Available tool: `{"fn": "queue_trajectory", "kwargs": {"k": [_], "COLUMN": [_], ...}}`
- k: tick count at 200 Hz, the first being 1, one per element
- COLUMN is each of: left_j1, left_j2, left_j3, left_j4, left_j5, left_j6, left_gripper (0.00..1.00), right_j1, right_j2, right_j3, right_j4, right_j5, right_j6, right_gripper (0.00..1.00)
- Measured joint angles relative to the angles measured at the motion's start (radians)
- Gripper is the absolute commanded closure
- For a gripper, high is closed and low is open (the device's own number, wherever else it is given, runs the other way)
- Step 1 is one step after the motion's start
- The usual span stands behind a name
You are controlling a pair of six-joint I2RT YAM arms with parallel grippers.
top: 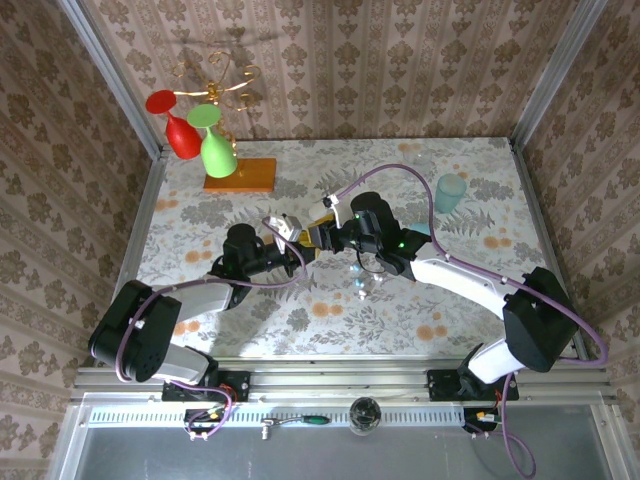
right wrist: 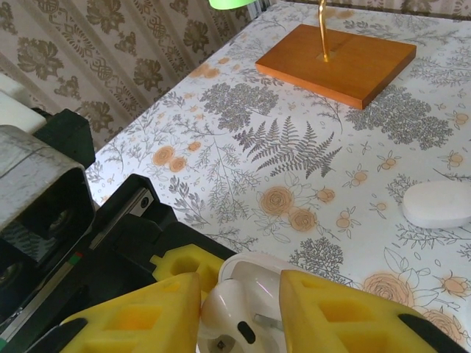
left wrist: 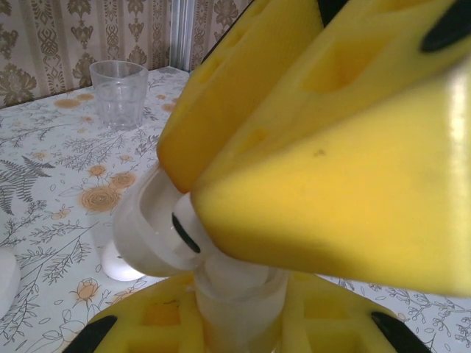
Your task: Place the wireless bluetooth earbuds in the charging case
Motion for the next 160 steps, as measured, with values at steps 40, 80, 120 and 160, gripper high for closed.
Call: {"fn": "queue_trajectory", "kwargs": {"k": [40, 80, 120, 160], "left_j1": [0.001, 0.011, 0.025, 0.046], "left_j2": [0.000, 0.000, 0.000, 0.000], "left_j3": [0.000, 0.000, 0.000, 0.000], "left_j4": [0.005, 0.012, 0.011, 0.007], "left_j5": [-0.003, -0.007, -0.008, -0.006], "left_j6": [0.003, 0.005, 0.023, 0.070], "left_gripper": [1.00, 1.00, 1.00, 1.00], "right_j1": [0.000, 0.003, 0.003, 0.003], "right_j2": [0.000, -0.003, -0.004, -0.004], "right_j3": [0.015, 0.037, 0.052, 0.091], "right_j4": [-0.021, -0.053, -0.090, -0.166], "right_j5": [-0.002, 0.005, 0.016, 0.016], "right_j6": [0.005, 0.008, 0.020, 0.061], "right_gripper": [0.57, 0.57, 0.63, 0.64]}}
